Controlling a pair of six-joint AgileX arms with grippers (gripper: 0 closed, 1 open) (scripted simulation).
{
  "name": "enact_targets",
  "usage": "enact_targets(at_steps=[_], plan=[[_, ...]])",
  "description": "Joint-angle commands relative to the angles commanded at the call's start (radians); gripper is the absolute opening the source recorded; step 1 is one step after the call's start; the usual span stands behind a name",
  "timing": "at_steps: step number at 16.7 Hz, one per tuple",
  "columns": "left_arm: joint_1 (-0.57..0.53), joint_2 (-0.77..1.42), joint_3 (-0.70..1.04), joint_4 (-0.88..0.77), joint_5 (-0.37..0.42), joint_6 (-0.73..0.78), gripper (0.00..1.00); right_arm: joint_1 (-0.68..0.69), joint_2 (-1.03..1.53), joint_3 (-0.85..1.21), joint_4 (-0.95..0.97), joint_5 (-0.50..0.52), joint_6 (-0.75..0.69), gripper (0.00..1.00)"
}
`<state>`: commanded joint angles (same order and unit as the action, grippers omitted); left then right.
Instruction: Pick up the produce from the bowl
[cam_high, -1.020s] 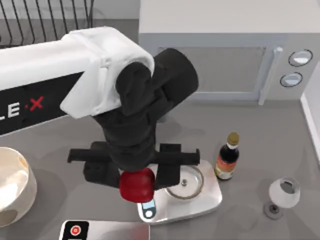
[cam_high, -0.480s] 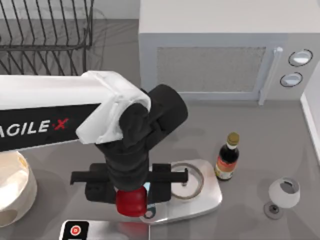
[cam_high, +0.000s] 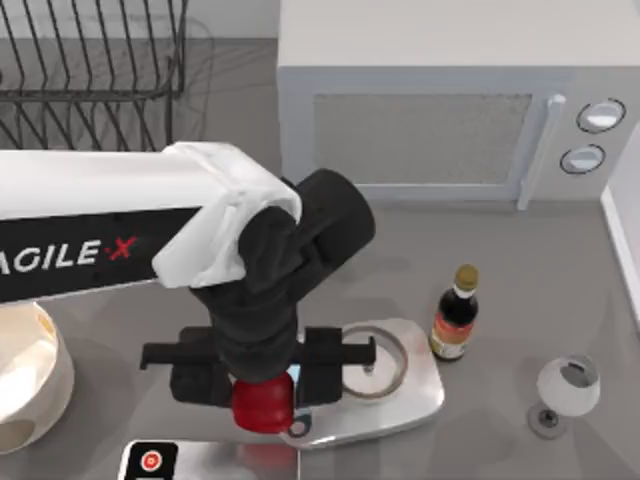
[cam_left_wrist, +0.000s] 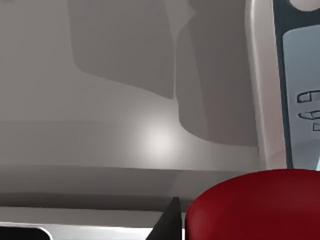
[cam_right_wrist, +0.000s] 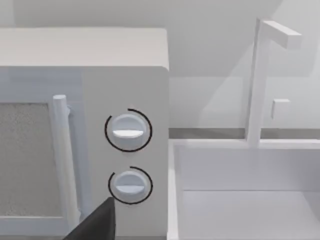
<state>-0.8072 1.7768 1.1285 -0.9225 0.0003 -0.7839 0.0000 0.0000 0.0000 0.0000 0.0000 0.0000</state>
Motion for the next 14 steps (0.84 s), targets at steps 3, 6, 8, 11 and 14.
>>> enact_targets(at_steps=[3,6,8,11,14], plan=[[0.000,0.000,0.000,0.000,0.000,0.000,0.60,0.000,0.000,0.000,0.000,0.000,0.000,1.00],[0.000,0.000,0.000,0.000,0.000,0.000,0.83,0.000,0.000,0.000,0.000,0.000,0.000,1.00],[0.000,0.000,0.000,0.000,0.000,0.000,0.98,0.000,0.000,0.000,0.000,0.000,0.000,1.00],[0.000,0.000,0.000,0.000,0.000,0.000,1.00,0.000,0.000,0.000,0.000,0.000,0.000,1.00],[0.000,0.000,0.000,0.000,0.000,0.000,1.00,0.000,0.000,0.000,0.000,0.000,0.000,1.00]])
